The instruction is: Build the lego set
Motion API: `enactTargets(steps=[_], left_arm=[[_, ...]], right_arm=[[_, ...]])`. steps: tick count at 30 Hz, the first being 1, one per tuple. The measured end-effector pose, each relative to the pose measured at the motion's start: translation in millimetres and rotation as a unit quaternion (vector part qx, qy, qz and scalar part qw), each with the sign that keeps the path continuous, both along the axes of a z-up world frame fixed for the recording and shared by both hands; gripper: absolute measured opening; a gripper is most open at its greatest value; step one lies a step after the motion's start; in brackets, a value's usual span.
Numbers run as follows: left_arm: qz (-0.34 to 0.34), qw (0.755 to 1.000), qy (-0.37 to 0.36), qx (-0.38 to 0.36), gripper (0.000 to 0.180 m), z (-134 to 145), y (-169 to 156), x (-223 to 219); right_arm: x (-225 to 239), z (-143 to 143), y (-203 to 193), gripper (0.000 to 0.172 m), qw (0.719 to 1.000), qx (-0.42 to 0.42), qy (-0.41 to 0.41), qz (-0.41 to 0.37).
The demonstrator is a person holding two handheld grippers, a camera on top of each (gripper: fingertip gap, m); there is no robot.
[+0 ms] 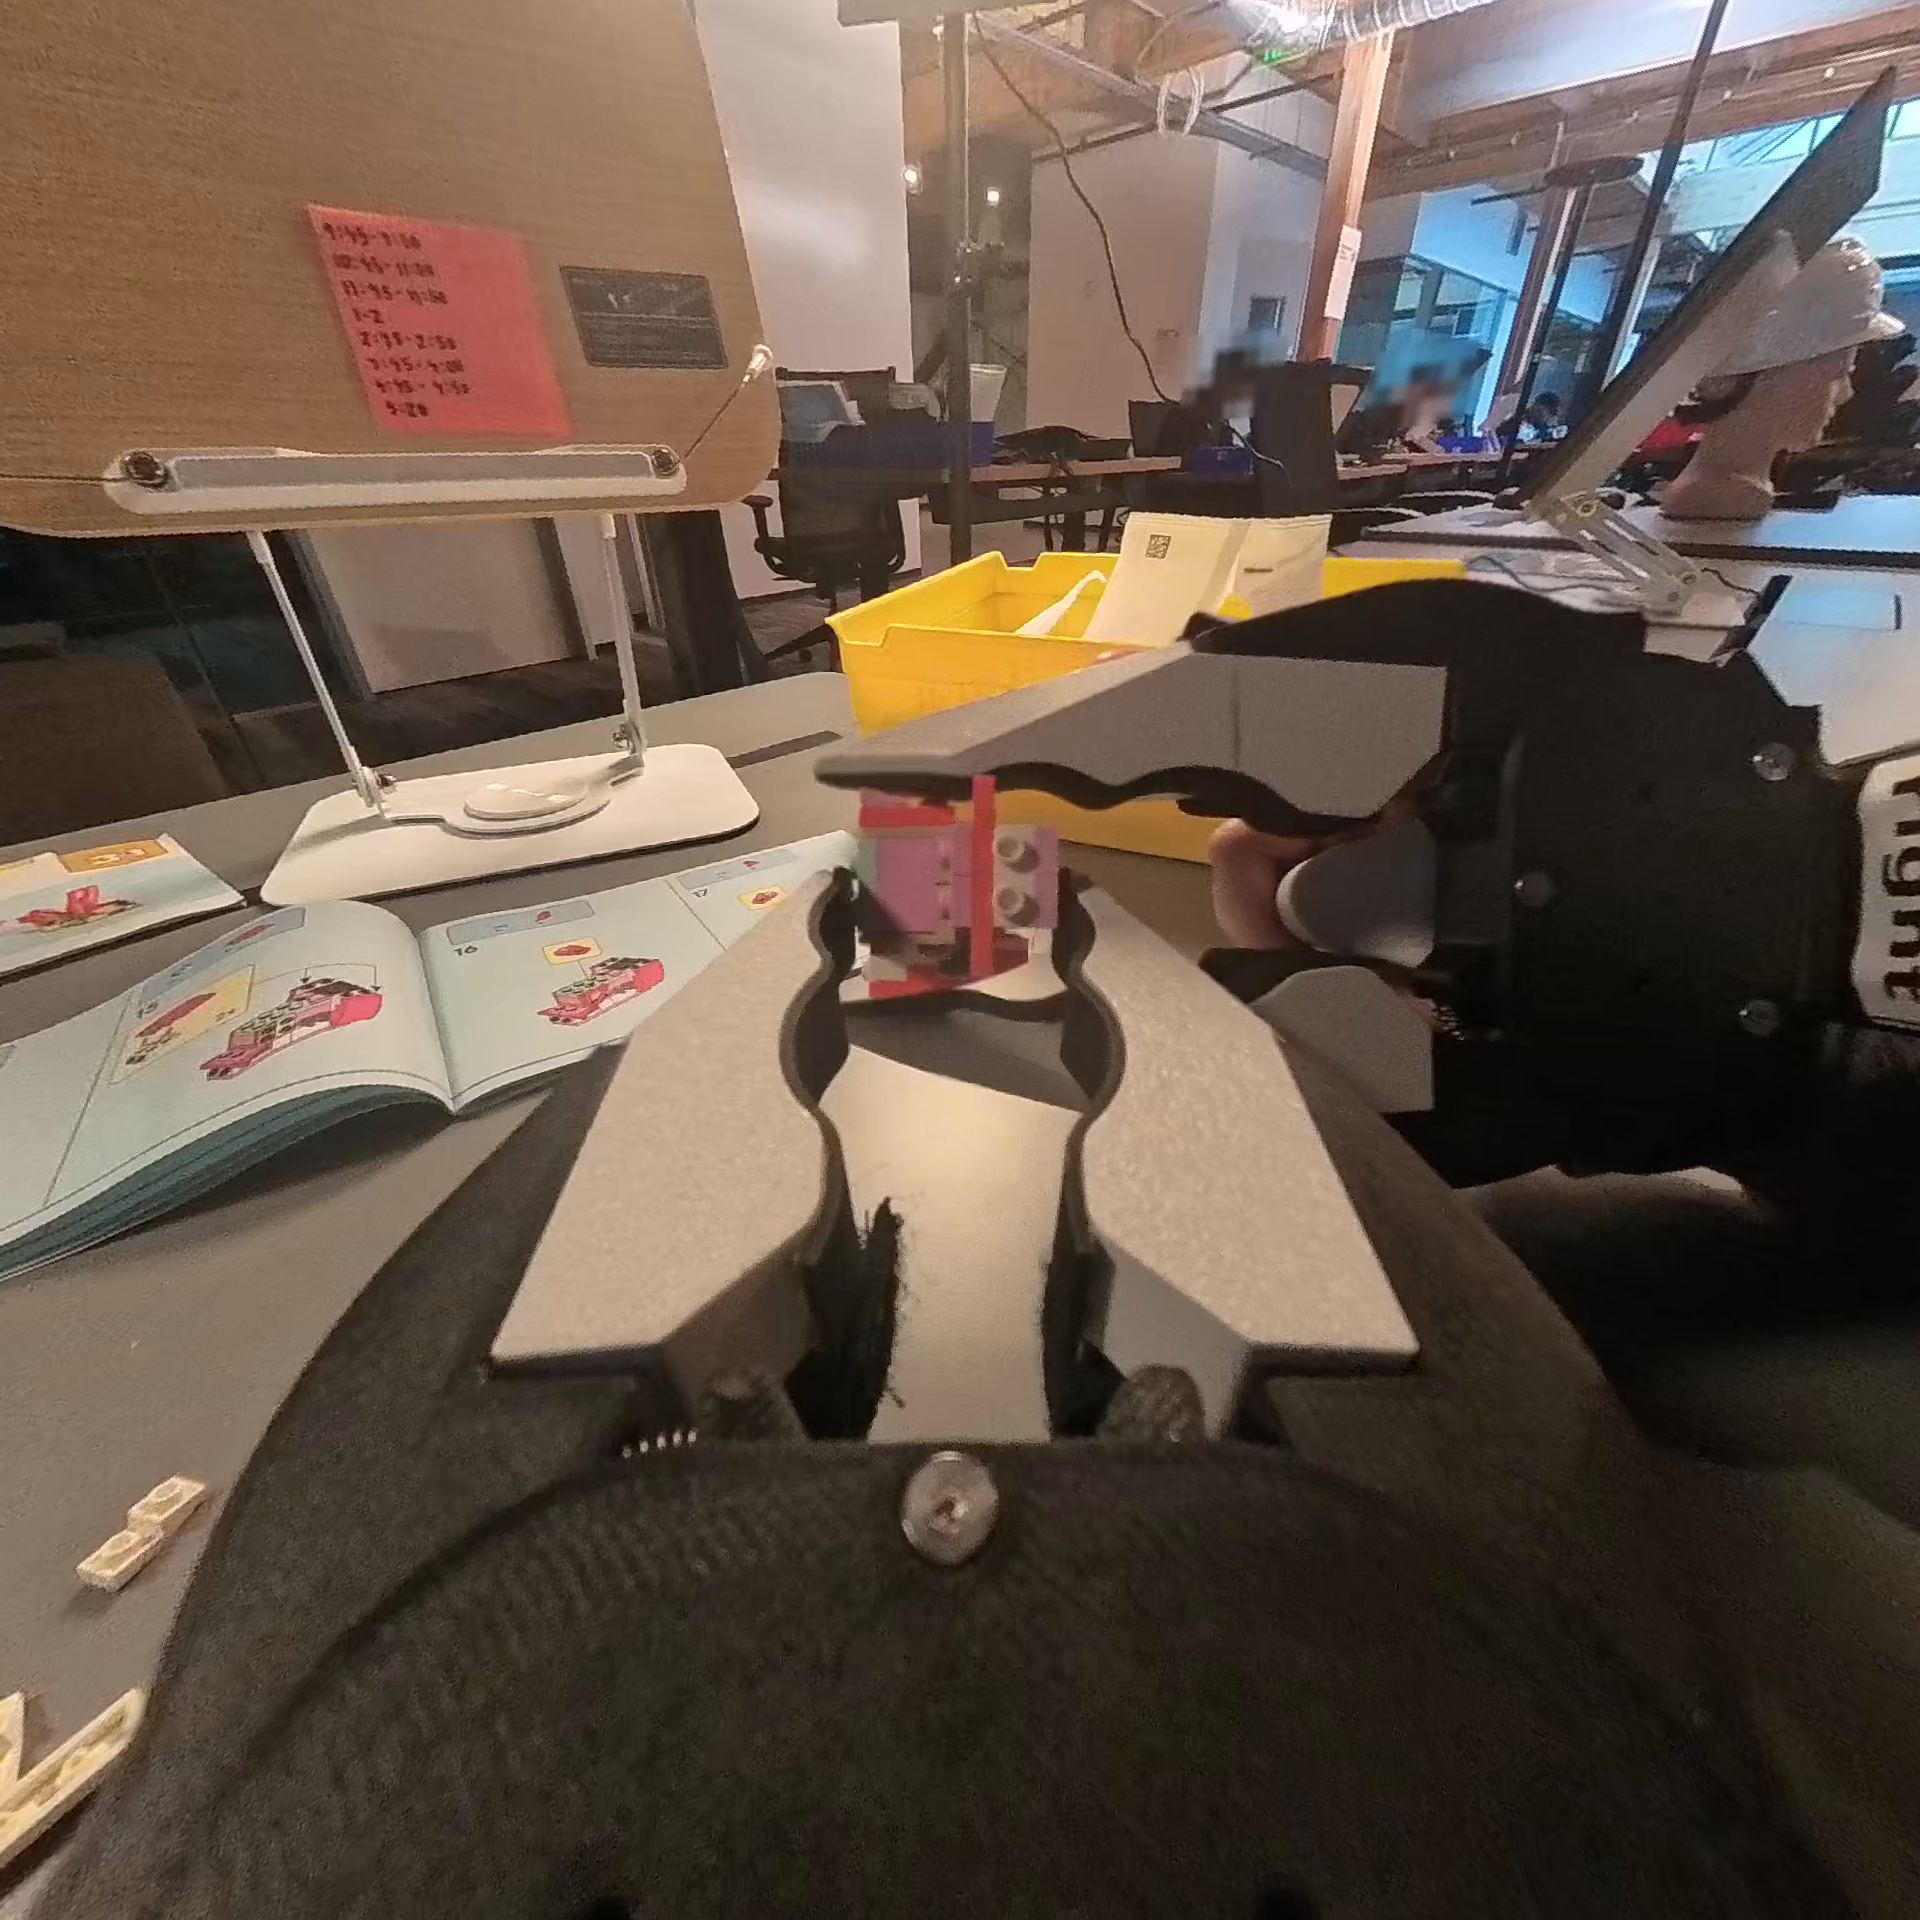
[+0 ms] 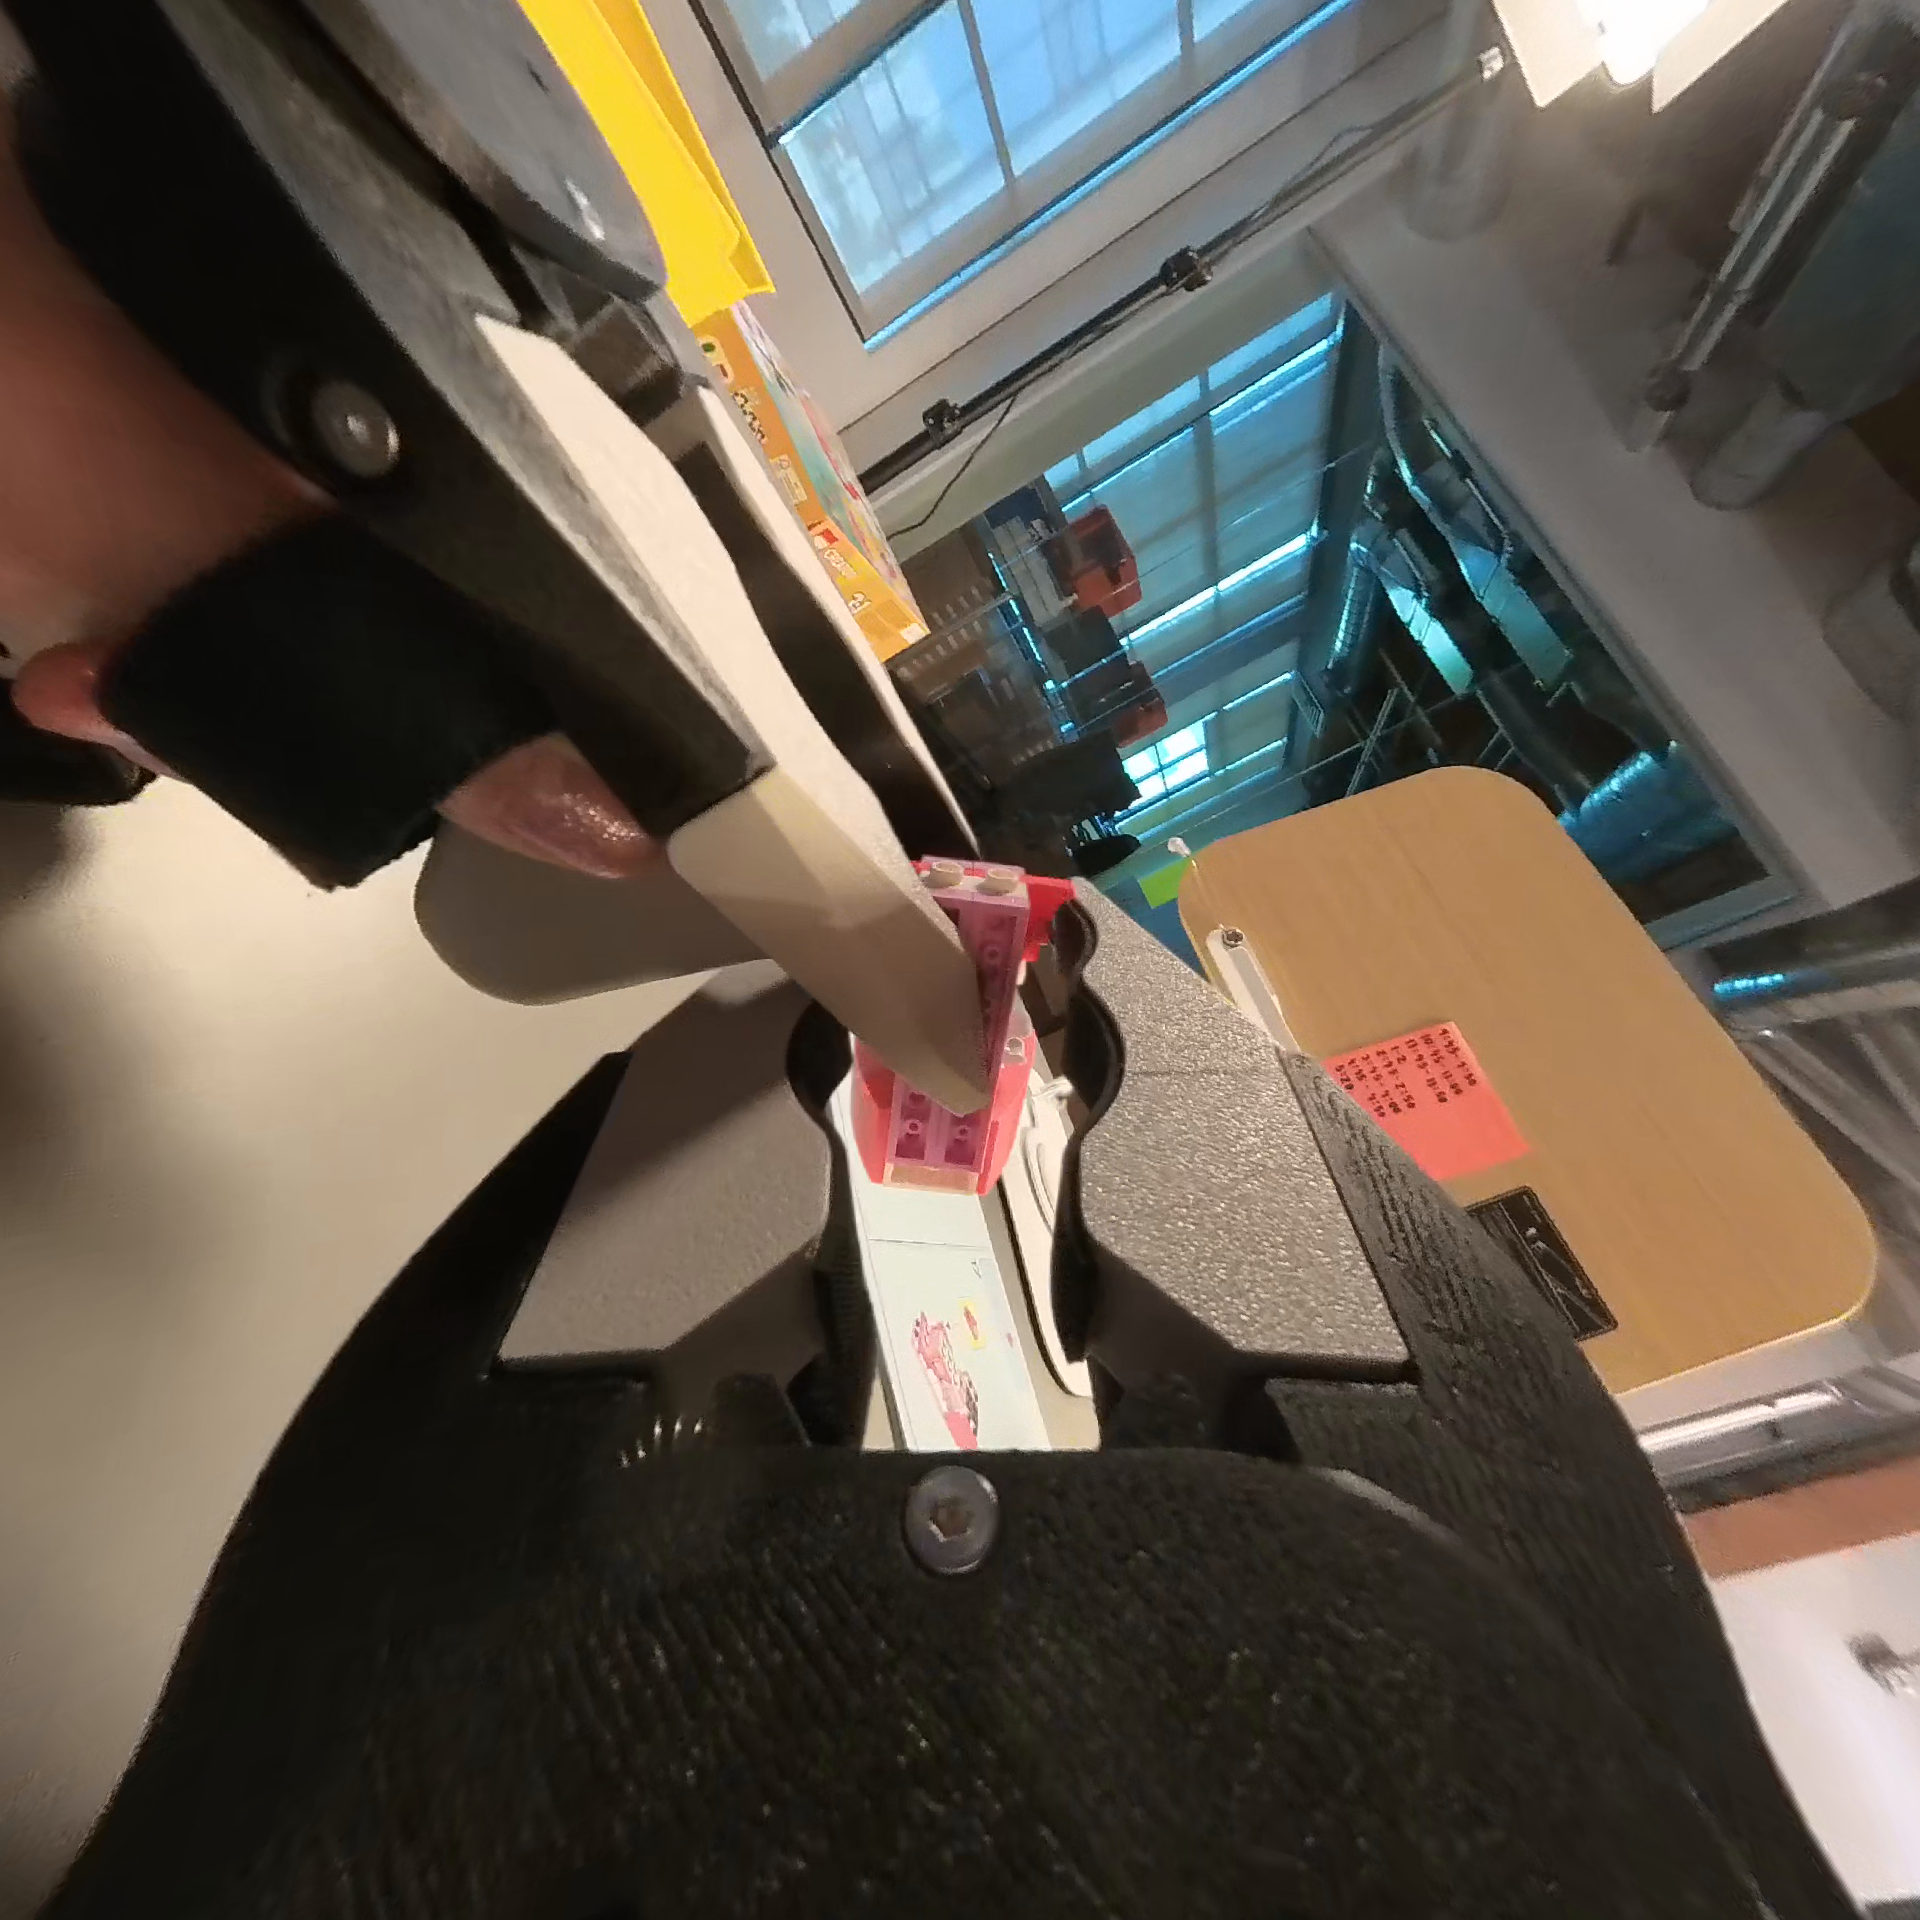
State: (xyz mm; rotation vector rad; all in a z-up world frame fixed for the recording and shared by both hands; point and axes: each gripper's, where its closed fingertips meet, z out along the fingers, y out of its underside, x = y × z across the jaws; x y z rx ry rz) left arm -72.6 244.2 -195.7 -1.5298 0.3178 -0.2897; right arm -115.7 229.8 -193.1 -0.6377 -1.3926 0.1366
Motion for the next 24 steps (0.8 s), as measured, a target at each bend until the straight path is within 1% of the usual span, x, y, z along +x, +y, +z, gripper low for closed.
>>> enactTargets(steps=[3,6,13,17,18,19,20,21,24], left_arm=[[-0.006,1.000,-0.007,-0.004,0.037,-0.2,-0.1,0.7],[-0.019,0.999,-0.027,-0.011,0.037,0.2,-0.9,2.0],[-0.018,0.999,-0.034,-0.022,0.037,-2.2,0.7,0.9],[-0.015,0.999,-0.029,-0.020,0.037,-2.0,1.0,0.4],[-0.009,1.000,-0.018,-0.017,0.037,-2.3,1.3,-0.1],[-0.001,1.000,-0.002,-0.011,0.037,-2.3,1.8,-1.0],[0.009,1.000,0.011,-0.001,0.037,-0.3,1.5,-2.7],[0.018,1.000,0.023,0.007,0.037,1.6,0.9,-4.9],[0.050,0.996,0.071,0.023,0.037,3.1,0.4,-13.2]], right_arm=[[2.6,1.5,1.5,0.034,1.000,-0.009,0.001,0.000],[4.1,2.6,3.6,0.028,1.000,-0.012,0.003,-0.004],[6.3,1.1,7.0,0.027,1.000,-0.020,-0.010,-0.009],[6.6,1.5,7.6,0.030,1.000,-0.026,0.006,-0.004],[7.2,-0.1,7.6,0.032,1.000,-0.027,0.005,-0.003],[8.1,-4.9,7.0,0.043,0.999,-0.033,-0.007,0.002],[10.2,-10.3,9.0,0.060,0.999,-0.041,-0.018,0.000],[13.6,-15.5,12.5,0.071,0.999,-0.043,-0.028,-0.006],[28.4,-25.9,25.3,0.079,0.998,-0.019,-0.052,-0.026]])
